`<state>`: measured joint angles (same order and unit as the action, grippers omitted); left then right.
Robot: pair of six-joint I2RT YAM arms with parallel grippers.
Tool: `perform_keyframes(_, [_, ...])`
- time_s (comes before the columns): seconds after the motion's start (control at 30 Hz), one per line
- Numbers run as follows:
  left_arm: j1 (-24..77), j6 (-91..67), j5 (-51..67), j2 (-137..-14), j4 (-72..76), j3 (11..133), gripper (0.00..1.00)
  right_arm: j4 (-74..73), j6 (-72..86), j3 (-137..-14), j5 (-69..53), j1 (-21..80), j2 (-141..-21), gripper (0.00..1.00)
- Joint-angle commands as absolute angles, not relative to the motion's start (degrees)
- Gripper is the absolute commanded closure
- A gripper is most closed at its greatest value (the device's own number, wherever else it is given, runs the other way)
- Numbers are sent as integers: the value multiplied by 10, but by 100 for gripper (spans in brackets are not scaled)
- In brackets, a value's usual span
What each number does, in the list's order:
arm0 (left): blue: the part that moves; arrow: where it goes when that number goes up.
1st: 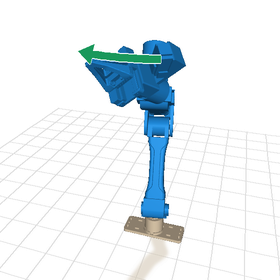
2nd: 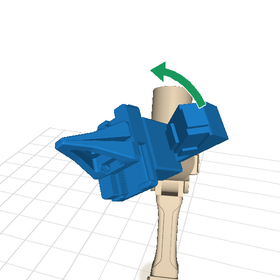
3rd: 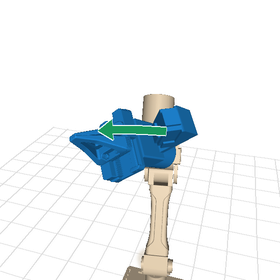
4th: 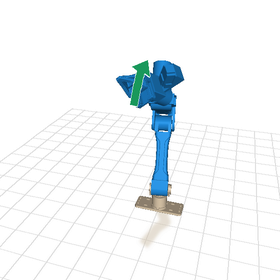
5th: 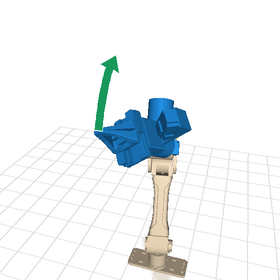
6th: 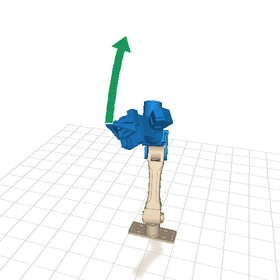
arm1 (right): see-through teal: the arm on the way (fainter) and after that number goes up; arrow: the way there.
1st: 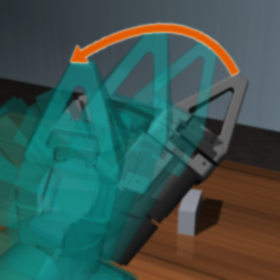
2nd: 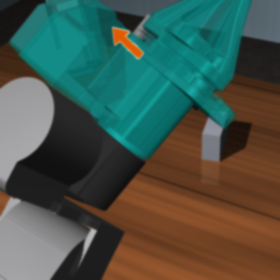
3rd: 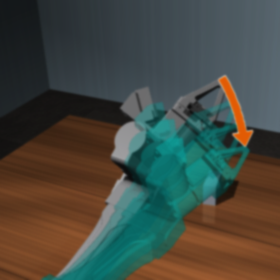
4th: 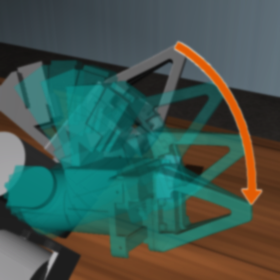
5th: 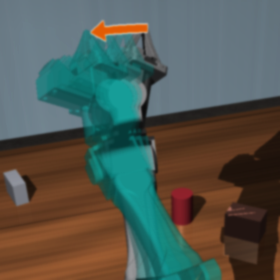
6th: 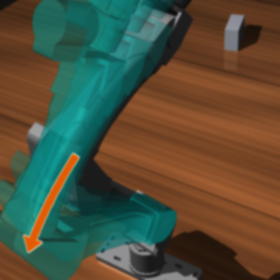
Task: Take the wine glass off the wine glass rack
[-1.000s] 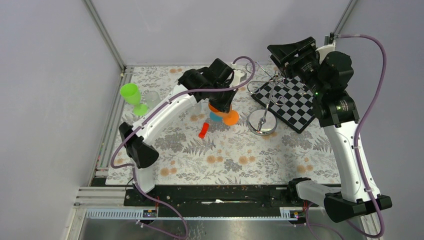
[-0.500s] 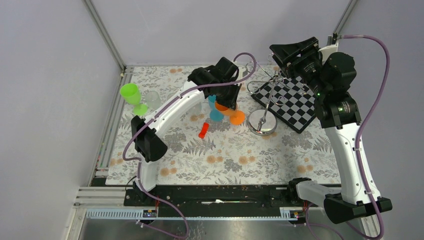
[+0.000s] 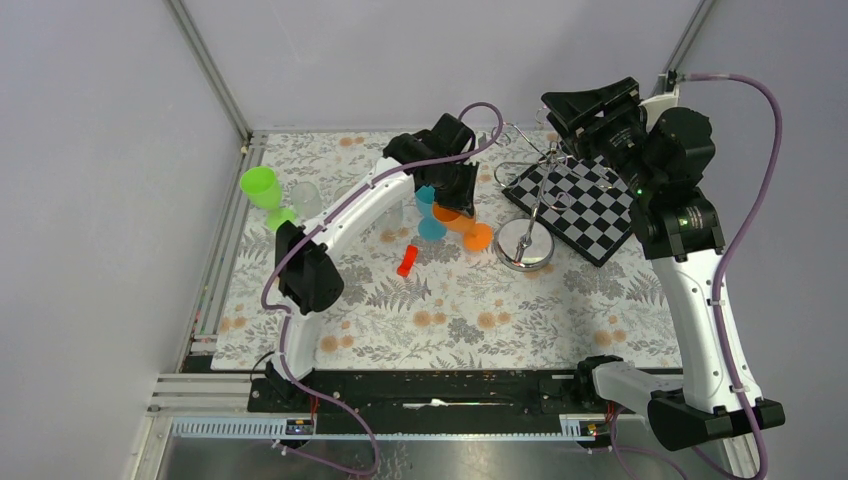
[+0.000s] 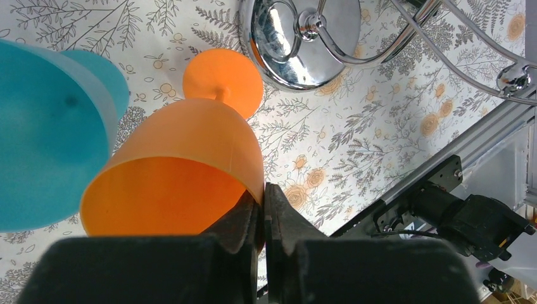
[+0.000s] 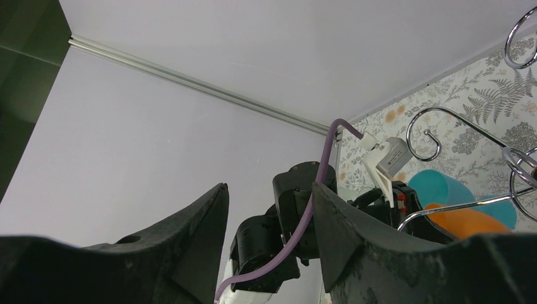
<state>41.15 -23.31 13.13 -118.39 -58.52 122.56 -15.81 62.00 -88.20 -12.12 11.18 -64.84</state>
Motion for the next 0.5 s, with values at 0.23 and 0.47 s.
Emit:
perform_keyframes(0.23, [425,-239,75,-1188,-559,1252,93,-149,627,-874,-132,108,-637,42])
perform_keyframes(0.47, [439,-224,31,-1177,-565,1245,93,-149,631,-870,-132,107,-638,42])
